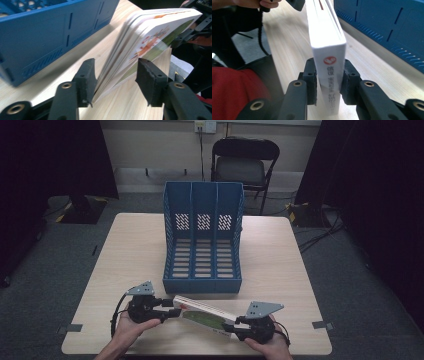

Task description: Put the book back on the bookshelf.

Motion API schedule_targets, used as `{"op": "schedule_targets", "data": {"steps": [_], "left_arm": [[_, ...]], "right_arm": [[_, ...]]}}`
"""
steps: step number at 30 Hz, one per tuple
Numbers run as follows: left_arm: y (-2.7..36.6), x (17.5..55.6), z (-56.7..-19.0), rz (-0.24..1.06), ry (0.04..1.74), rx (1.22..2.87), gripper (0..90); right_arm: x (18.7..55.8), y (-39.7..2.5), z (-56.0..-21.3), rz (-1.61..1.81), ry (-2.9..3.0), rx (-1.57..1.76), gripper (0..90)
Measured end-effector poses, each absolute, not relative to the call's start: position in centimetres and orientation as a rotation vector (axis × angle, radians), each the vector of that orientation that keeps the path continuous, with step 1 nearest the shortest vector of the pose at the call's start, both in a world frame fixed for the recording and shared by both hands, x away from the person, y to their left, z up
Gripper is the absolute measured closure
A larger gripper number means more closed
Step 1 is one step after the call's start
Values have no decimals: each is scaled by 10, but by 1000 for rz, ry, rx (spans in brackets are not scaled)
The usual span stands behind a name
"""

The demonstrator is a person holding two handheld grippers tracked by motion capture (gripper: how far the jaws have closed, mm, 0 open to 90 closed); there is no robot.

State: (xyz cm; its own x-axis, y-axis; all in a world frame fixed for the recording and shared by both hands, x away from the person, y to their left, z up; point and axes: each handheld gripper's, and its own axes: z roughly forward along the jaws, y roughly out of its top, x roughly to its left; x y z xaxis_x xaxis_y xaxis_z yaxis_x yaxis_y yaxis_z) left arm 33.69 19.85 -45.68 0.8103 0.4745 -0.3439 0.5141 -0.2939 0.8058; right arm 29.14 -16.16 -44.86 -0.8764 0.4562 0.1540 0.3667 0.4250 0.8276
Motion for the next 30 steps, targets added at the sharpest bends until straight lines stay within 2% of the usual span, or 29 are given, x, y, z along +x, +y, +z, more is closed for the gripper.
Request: {"op": "schedule_targets", "data": {"steps": [12, 19, 20, 30], "left_arm": [[195, 340, -458, -44, 747, 1930, 507], [193, 337, -458, -65, 719, 1942, 506], [192, 337, -458, -71, 719, 1942, 512], [191, 336, -458, -80, 723, 1936, 514]], "right_arm": [[291, -146, -453, 1463, 2545, 753, 708], [291, -128, -459, 1446, 2556, 757, 678], [292, -125, -461, 1438, 2577, 756, 648], [295, -125, -458, 1432, 2604, 743, 632]]}}
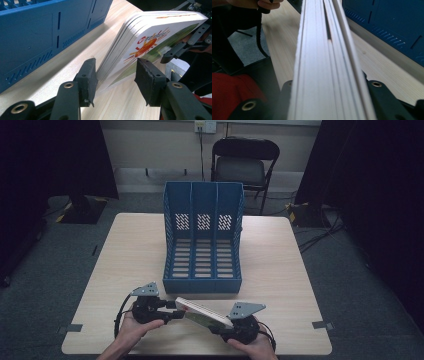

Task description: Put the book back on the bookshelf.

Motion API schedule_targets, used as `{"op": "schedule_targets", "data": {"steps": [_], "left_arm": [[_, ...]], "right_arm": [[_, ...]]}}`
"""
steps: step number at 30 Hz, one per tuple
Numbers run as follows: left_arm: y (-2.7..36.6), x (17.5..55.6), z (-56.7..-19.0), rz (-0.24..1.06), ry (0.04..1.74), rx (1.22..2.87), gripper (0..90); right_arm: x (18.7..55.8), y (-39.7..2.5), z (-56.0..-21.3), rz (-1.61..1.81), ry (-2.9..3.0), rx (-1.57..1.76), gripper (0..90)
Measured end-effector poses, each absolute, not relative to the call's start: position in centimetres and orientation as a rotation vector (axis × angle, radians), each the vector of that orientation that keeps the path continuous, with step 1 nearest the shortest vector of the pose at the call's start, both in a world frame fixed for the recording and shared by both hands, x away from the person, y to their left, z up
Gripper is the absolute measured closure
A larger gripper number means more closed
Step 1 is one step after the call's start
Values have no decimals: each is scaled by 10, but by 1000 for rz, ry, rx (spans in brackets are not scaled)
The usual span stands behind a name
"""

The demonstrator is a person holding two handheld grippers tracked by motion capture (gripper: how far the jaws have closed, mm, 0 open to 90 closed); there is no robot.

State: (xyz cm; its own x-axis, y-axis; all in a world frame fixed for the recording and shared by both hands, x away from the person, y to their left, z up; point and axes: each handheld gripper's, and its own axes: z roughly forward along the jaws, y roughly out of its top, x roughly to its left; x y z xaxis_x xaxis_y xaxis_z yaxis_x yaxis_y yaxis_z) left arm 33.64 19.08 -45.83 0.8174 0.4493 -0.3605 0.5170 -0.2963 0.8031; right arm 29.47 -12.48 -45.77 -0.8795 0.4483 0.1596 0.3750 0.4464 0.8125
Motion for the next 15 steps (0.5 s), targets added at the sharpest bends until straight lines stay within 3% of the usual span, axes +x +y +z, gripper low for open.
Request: {"op": "schedule_targets", "data": {"steps": [15], "left_arm": [[191, 339, -462, -94, 748, 1958, 520]], "right_arm": [[296, -124, -464, 1391, 2571, 737, 763]]}}
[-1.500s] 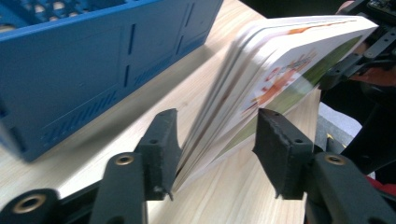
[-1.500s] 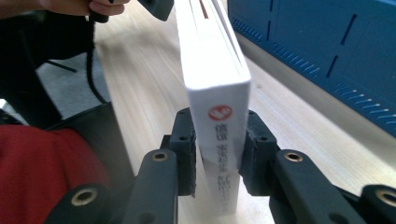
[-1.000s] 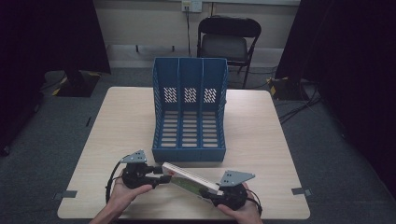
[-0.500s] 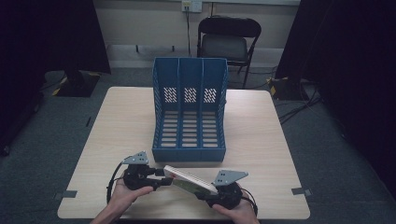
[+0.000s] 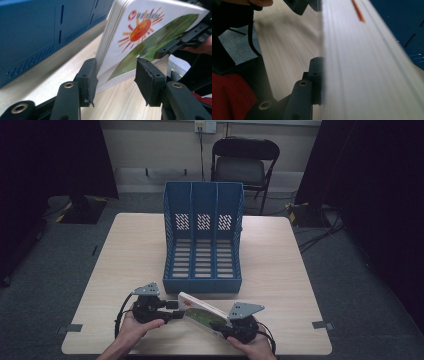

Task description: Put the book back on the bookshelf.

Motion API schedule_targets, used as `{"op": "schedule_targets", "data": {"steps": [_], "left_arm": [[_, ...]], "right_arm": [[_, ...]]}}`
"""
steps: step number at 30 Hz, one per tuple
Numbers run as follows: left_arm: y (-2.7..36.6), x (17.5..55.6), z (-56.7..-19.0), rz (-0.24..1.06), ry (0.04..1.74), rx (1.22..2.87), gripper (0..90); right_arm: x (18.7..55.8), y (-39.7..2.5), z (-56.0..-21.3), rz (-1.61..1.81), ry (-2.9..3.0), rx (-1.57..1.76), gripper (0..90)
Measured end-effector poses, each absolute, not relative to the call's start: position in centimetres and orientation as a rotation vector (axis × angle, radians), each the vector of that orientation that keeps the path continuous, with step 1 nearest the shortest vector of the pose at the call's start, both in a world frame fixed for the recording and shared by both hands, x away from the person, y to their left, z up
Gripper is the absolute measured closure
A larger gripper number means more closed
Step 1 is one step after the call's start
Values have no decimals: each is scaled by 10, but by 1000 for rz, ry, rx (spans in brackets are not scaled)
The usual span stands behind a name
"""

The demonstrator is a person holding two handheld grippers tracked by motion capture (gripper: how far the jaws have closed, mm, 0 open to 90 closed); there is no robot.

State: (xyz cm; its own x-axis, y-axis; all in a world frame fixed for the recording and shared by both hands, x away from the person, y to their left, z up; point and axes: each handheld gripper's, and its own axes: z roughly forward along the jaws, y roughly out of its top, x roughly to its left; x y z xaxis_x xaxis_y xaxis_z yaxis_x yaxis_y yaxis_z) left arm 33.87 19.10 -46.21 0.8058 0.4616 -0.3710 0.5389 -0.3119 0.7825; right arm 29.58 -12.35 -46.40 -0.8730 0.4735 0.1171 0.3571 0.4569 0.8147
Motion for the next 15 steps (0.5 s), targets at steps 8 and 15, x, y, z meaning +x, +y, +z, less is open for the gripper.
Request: {"op": "schedule_targets", "data": {"steps": [8, 15], "left_arm": [[194, 336, -460, -52, 767, 1990, 426], [198, 330, -458, 72, 785, 2090, 329]], "right_arm": [[292, -121, -462, 1372, 2570, 732, 765], [291, -125, -462, 1392, 2564, 765, 765]]}}
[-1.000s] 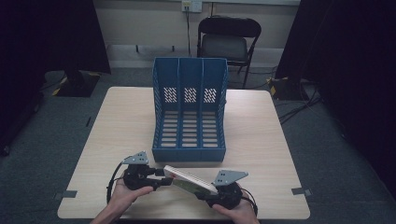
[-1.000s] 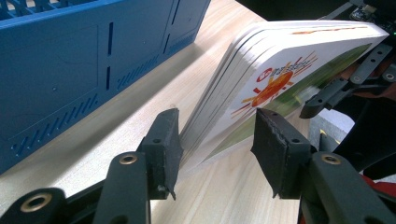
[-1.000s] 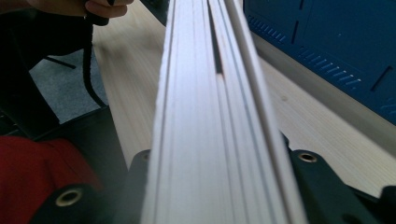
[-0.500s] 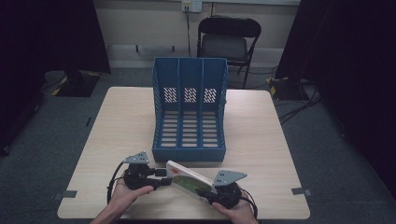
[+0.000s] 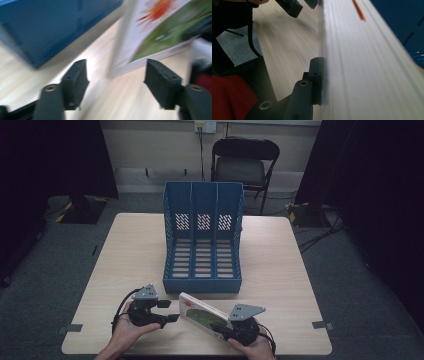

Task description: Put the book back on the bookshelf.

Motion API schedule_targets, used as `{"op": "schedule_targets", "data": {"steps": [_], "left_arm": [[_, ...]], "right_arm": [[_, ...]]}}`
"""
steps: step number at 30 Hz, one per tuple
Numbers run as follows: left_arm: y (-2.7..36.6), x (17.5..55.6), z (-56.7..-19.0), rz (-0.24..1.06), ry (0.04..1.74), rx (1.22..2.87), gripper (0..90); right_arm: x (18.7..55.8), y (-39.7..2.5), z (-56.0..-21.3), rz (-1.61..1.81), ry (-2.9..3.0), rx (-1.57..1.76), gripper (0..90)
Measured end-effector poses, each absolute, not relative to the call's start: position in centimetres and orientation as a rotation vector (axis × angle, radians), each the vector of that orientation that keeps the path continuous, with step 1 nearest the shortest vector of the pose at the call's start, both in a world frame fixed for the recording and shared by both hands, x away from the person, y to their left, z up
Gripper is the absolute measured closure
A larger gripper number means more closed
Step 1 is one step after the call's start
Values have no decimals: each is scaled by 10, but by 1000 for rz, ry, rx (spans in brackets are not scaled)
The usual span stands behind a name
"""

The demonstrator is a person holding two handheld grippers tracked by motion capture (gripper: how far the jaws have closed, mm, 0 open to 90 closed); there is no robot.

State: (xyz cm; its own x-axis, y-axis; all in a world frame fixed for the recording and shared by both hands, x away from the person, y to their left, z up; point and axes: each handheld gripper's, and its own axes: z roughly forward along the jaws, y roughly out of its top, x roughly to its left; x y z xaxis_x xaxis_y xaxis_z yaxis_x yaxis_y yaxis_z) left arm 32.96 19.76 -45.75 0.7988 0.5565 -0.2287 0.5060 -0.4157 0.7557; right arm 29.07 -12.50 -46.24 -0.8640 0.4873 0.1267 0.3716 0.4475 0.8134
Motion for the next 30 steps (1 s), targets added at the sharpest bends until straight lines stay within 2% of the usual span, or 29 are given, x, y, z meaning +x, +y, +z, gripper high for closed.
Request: {"op": "schedule_targets", "data": {"steps": [1, 6, 10, 18, 26, 30], "left_arm": [[199, 329, -458, 113, 797, 2124, 329], [211, 337, -463, 108, 875, 2118, 294], [227, 345, -465, 117, 956, 2129, 203], [254, 361, -472, 226, 1131, 2197, 205], [258, 370, -484, 345, 1180, 2264, 173], [260, 373, -491, 404, 1190, 2237, 53]], "right_arm": [[291, -125, -462, 1392, 2564, 765, 765], [289, -127, -460, 1384, 2550, 786, 765], [288, -129, -457, 1396, 2555, 780, 766], [288, -133, -452, 1417, 2545, 780, 766], [285, -129, -445, 1430, 2540, 775, 766], [281, -131, -437, 1444, 2507, 788, 766]]}}
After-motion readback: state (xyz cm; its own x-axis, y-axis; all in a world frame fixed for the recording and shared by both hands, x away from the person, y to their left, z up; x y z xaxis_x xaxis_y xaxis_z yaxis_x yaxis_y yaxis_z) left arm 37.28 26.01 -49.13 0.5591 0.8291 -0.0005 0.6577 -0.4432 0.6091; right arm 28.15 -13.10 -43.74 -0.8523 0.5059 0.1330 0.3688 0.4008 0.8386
